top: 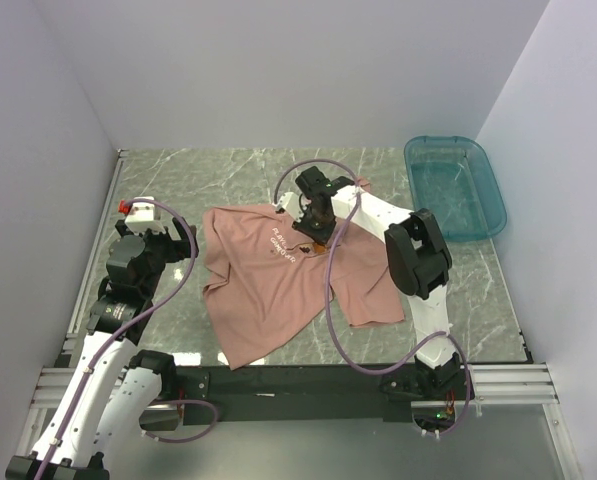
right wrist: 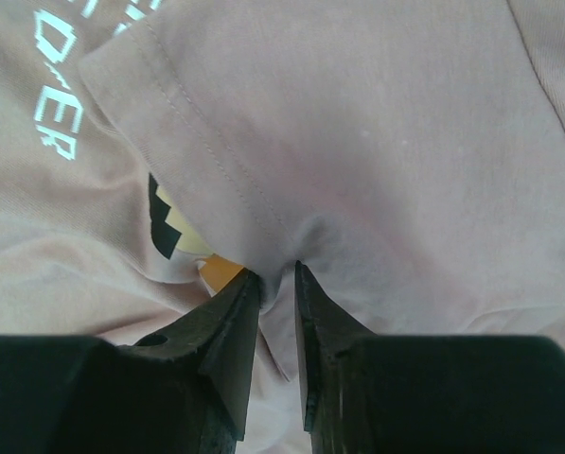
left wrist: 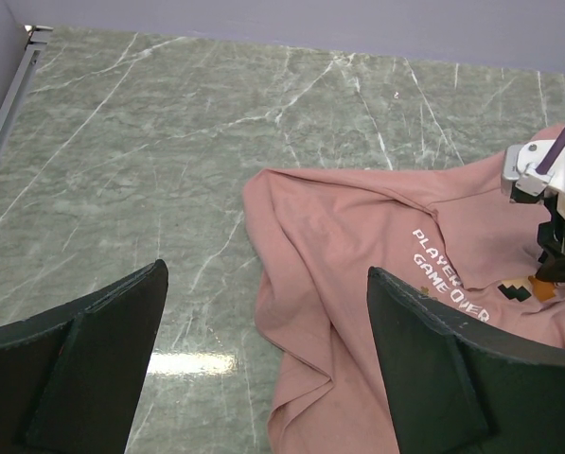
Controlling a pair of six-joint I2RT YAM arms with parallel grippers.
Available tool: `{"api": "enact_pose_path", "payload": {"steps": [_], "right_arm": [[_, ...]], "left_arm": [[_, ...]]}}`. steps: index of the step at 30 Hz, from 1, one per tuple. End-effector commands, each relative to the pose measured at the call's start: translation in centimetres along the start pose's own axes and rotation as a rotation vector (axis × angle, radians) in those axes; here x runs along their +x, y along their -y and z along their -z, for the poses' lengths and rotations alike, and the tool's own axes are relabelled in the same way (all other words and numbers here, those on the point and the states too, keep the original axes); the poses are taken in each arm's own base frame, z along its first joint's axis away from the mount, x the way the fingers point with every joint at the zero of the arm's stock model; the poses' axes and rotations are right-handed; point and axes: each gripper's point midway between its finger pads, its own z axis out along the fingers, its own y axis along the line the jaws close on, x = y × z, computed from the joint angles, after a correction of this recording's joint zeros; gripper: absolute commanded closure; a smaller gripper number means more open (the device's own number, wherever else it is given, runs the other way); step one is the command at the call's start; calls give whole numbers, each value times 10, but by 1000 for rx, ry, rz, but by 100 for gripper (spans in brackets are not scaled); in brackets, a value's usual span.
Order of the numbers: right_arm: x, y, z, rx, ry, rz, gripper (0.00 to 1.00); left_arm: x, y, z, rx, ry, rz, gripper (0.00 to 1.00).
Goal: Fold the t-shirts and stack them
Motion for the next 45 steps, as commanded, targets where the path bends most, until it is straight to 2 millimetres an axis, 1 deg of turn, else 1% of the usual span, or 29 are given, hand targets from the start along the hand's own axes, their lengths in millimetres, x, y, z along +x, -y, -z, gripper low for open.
{"api": "enact_pose_path", "payload": {"steps": [1,6,10,13,17,22,26,30,37,45], "right_arm": [[-2,8,13,23,30,-15,71],[-4,10,17,27,42,-21,73],[-6,10,19,21,48,-27,80],[-7,9,20,14,53,-28,83],[-9,6,23,0,58,-34,83],[-11,7,26,2,64,-35,74],[-12,8,28,10,72,-34,72],[-13,9,31,17,74,-34,74],[-14,11,35,27,75,-33,82],[-19,13,44,34,96,-34,86]], "left_arm": [[-19,6,0,30,62,-12,9],[-19,6,0,30,62,-12,9],[-19,6,0,31,60,-12,9],[-19,6,0,31,60,-12,9],[-18,7,0,34,59,-14,9],[-18,7,0,34,57,-14,9],[-18,7,0,36,58,-14,9],[-18,7,0,36,58,-14,9],[-18,7,-1,35,55,-15,8],[-18,7,0,35,57,-14,8]]}}
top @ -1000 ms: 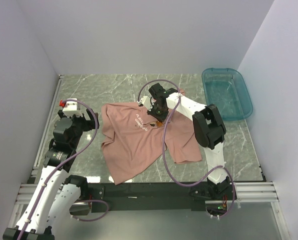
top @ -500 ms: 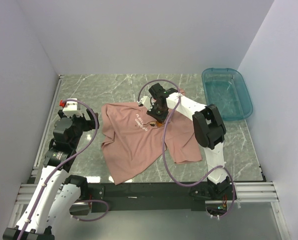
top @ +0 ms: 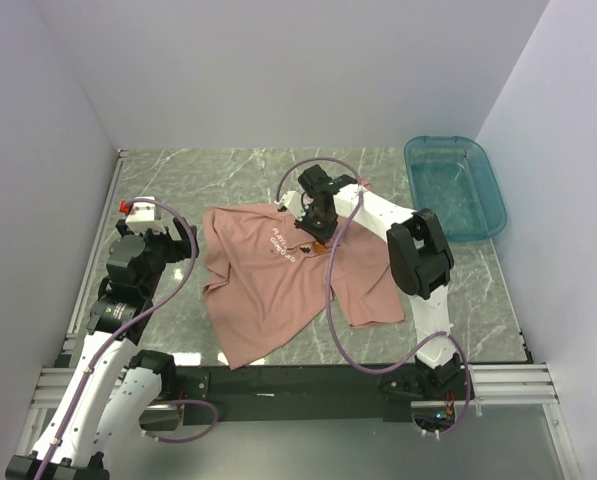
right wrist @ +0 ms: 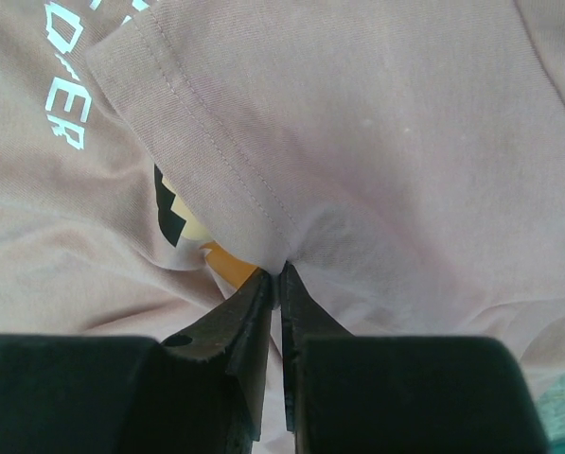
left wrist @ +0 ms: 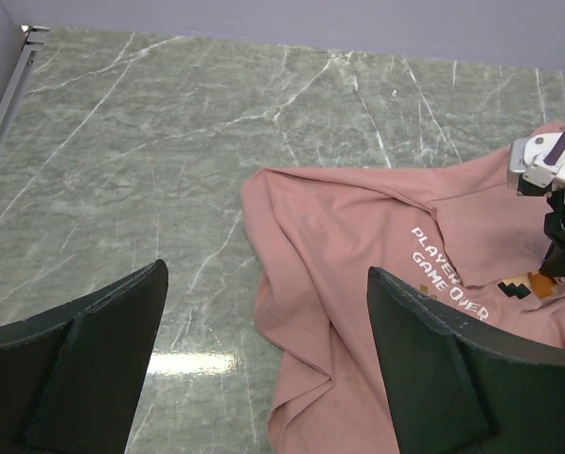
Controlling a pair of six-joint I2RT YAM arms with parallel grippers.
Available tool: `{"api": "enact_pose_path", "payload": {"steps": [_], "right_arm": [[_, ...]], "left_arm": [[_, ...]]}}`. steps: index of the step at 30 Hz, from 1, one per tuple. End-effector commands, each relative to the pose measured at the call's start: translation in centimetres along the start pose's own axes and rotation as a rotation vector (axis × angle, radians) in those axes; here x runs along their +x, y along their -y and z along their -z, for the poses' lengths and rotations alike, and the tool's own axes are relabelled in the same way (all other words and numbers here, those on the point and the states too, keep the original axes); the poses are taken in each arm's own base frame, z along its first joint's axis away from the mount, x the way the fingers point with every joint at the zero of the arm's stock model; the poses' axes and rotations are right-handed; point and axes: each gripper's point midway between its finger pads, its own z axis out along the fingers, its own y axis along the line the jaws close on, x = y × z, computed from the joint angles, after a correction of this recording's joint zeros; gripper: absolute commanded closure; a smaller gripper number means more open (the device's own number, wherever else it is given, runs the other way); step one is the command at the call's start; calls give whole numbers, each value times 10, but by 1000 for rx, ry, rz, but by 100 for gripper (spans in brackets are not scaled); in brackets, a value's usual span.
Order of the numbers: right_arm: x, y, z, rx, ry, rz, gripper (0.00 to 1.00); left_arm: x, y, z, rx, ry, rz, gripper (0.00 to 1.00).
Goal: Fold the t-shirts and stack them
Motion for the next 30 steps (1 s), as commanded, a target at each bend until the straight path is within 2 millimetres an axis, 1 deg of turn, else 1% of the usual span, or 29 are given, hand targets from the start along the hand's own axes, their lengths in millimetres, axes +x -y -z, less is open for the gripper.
{"api": "enact_pose_path", "payload": {"steps": [1,8,10,13,14,15,17,18,19,20,21,22,23,24,25,26,27,28,30], "right_arm": [[-23,13,42,56,93,-5,86],[-28,17,49,77,105,1,86],[-31,21,50,88,108,5,87],[-35,32,50,130,101,8,89],[-42,41,55,163,114,18,91],[-42,50,51,197,94,17,96],[-53,68,53,264,96,33,100],[-64,86,54,328,100,35,100],[-76,100,57,377,124,40,100],[-99,118,74,450,185,39,100],[-107,131,64,493,189,33,100],[-114,150,72,589,203,0,100],[-145,173,92,713,328,-31,100],[-152,186,91,774,365,-58,100],[-158,199,99,852,403,-99,100],[-178,210,116,925,507,-125,98],[-182,214,106,941,515,-132,62],[-188,216,107,961,537,-131,44],[-185,216,100,978,526,-145,17]], "left_arm": [[-18,6,-1,28,57,-11,8],[-19,6,0,31,61,-12,8],[-19,6,0,30,60,-12,8],[-18,6,0,32,58,-12,8],[-18,7,0,33,58,-13,8],[-18,6,-1,30,57,-13,8],[-18,6,-1,29,58,-13,8],[-17,5,-1,25,53,-15,8],[-16,5,-2,23,52,-16,8],[-16,4,-2,20,52,-18,8],[-16,4,-2,16,51,-21,8],[-15,3,-2,13,50,-22,8],[-14,2,-3,9,44,-23,8],[-13,2,-4,9,41,-27,8],[-13,2,-4,8,40,-29,8],[-12,1,-5,5,36,-31,8],[-11,1,-6,1,32,-33,8],[-9,0,-7,0,27,-33,8],[-8,1,-8,4,22,-35,8]]}}
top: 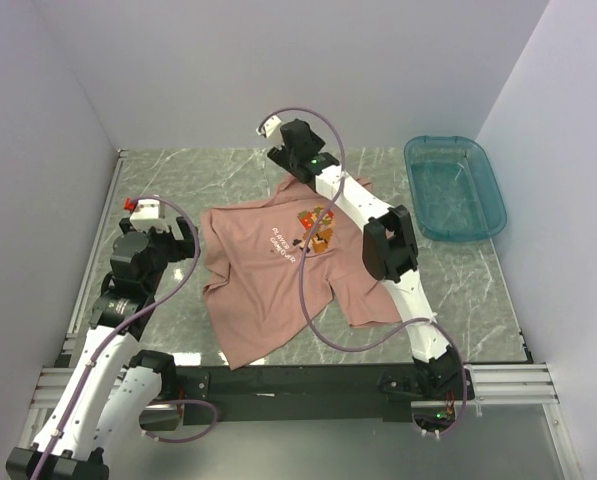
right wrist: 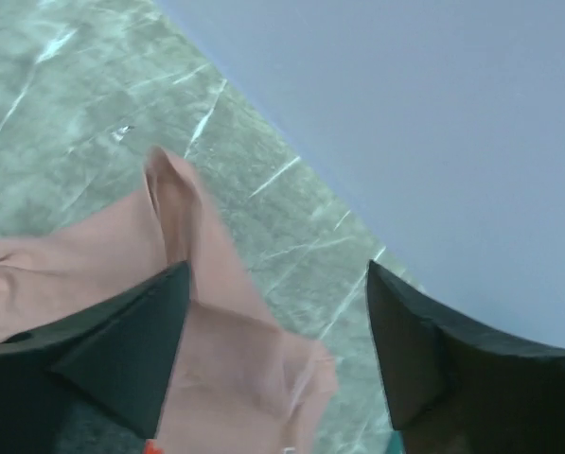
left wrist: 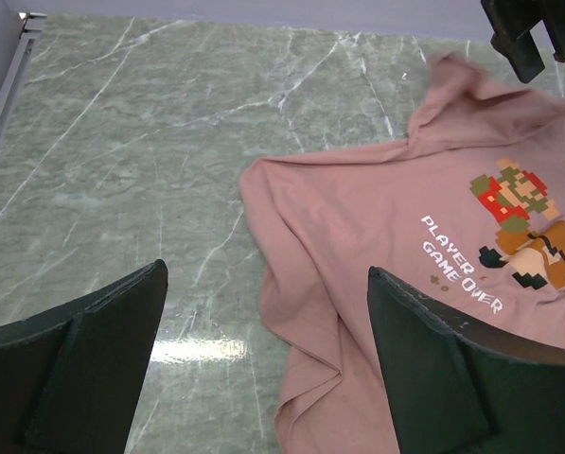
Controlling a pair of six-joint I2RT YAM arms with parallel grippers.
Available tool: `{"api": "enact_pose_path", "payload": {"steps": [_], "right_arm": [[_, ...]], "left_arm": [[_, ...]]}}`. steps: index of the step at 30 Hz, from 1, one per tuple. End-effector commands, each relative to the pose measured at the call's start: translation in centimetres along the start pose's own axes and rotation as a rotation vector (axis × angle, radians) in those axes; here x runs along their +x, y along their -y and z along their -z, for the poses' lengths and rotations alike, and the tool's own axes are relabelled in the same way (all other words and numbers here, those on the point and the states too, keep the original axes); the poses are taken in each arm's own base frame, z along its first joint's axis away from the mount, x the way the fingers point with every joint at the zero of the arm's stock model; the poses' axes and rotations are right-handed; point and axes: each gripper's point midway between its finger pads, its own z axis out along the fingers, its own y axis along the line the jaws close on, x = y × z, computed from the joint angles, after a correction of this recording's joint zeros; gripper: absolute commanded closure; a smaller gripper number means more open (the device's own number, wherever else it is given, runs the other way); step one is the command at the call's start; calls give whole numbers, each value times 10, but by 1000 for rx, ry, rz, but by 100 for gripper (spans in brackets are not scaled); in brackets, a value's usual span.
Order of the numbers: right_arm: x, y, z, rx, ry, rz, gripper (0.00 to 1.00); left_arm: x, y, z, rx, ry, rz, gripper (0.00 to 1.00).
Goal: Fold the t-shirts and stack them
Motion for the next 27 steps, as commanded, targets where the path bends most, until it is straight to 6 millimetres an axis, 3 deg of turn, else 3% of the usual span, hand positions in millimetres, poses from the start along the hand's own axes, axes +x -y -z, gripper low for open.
{"api": "enact_pose_path", "payload": {"steps": [1,2,3,6,7,8,9,10,12,14,16,17,19,20,22,23,25,26,27], "right_arm": [[-33,39,3,199,105,-117,16],[-21,37,1,207,74,-134,16],[-23,54,12,218,86,-171,16],[-16,57,33,109,99,-264,16],[5,48,36,24,41,-269,16],[10,42,44,-57,31,-256,15],[-5,22,64,-254,102,-241,16],[17,7,80,-396,45,-199,18],[19,-27,126,-679,102,-201,23],[57,-58,160,-863,18,-221,28],[67,-73,200,-987,18,-222,32],[93,-92,214,-1043,-42,-228,33],[104,-92,232,-1016,-39,-213,33],[123,-99,247,-1009,-71,-219,33],[139,-99,250,-958,-92,-240,33],[159,-109,256,-962,-141,-256,33],[173,-102,263,-940,-150,-317,33],[170,-99,268,-955,-125,-350,33],[176,-90,266,-940,-128,-385,33]], "left_arm": [[-16,3,-2,11,53,-14,8],[-16,3,-2,11,53,-14,8],[-17,3,-1,13,57,-13,8],[-18,4,0,20,62,-10,8],[-17,5,0,26,60,-10,8],[-17,5,0,26,59,-9,8],[-18,6,0,31,62,-5,7],[-17,7,0,35,59,-4,7],[-17,9,-1,46,55,6,7],[-14,11,-2,52,42,19,7],[-15,12,-4,51,32,46,7],[-9,12,-8,50,7,56,7],[-5,14,-12,56,-31,97,8],[7,15,-20,52,-84,117,10],[20,20,-26,63,-165,145,13],[39,21,-35,58,-248,159,16],[59,23,-39,34,-354,223,24],[82,20,-46,-11,-442,268,28],[92,19,-48,-37,-483,289,29]]}}
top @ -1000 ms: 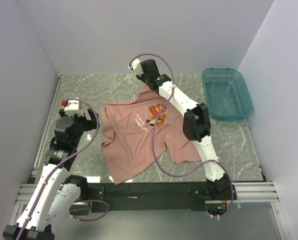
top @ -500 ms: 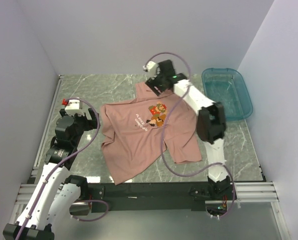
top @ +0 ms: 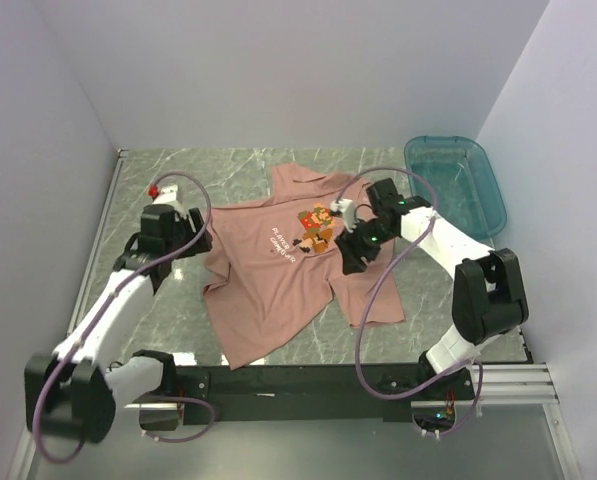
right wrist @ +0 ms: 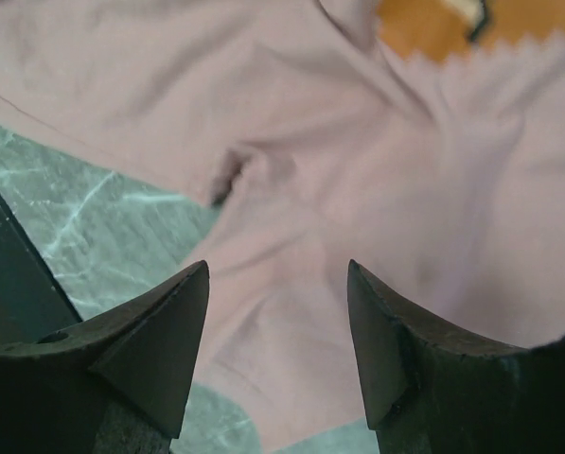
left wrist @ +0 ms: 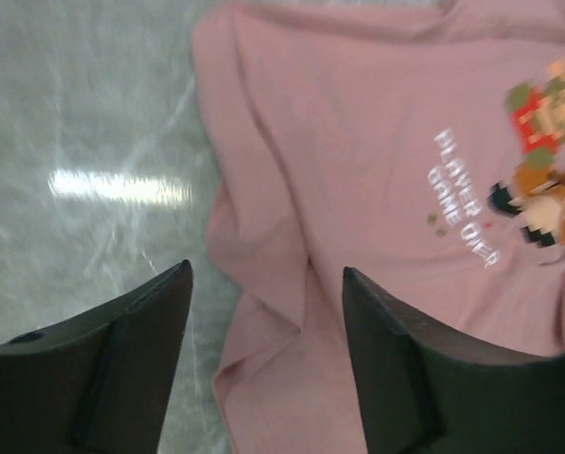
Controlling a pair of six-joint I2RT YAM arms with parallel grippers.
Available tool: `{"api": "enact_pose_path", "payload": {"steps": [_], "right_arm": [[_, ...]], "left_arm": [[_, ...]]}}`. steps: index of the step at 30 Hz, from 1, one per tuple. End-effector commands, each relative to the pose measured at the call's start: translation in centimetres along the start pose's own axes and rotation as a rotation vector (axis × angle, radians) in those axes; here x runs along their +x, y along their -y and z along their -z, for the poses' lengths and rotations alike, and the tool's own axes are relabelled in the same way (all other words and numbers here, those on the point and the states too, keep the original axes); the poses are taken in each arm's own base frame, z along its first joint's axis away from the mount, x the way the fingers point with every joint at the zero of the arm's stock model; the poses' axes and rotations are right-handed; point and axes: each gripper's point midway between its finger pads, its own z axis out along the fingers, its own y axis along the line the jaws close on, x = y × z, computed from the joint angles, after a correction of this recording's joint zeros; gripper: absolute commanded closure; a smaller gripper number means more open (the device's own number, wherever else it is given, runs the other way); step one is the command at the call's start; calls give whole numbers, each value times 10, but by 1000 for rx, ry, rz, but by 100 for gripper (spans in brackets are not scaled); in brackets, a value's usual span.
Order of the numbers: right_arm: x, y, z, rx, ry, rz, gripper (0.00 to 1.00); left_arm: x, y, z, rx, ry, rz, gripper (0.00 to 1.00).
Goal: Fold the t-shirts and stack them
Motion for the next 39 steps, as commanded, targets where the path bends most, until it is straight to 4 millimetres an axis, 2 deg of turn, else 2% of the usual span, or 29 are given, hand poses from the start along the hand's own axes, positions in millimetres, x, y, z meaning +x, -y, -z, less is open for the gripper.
{"api": "enact_pose_path", "payload": {"steps": [1,2,5,6,9,11,15,23,32,34,39], "right_arm": [[-13,13,28,30,127,-54,33],[-14,16,32,41,137,-62,34],[-12,16,34,40,143,-72,34],[-13,13,33,19,153,-68,34],[-10,10,32,2,144,-68,34],[-11,8,34,6,152,-59,34],[-14,5,38,-3,168,-49,34],[-14,0,39,-21,170,-46,34],[-13,0,38,-27,166,-51,34],[-12,0,37,-30,162,-53,34],[-11,1,36,-34,156,-59,34]], "left_arm": [[31,-2,-12,-52,-176,142,32],[42,-5,-21,-82,-226,171,37],[46,-9,-34,-71,-244,243,44],[43,-20,-37,-76,-242,285,46],[52,-23,-47,-31,-309,329,52],[64,-17,-53,11,-366,330,52],[75,-12,-60,53,-427,319,51],[73,-12,-76,61,-455,309,53],[56,-29,-81,-116,-420,177,52],[59,-37,-82,-172,-428,132,52],[73,-25,-87,-149,-485,74,57]]}}
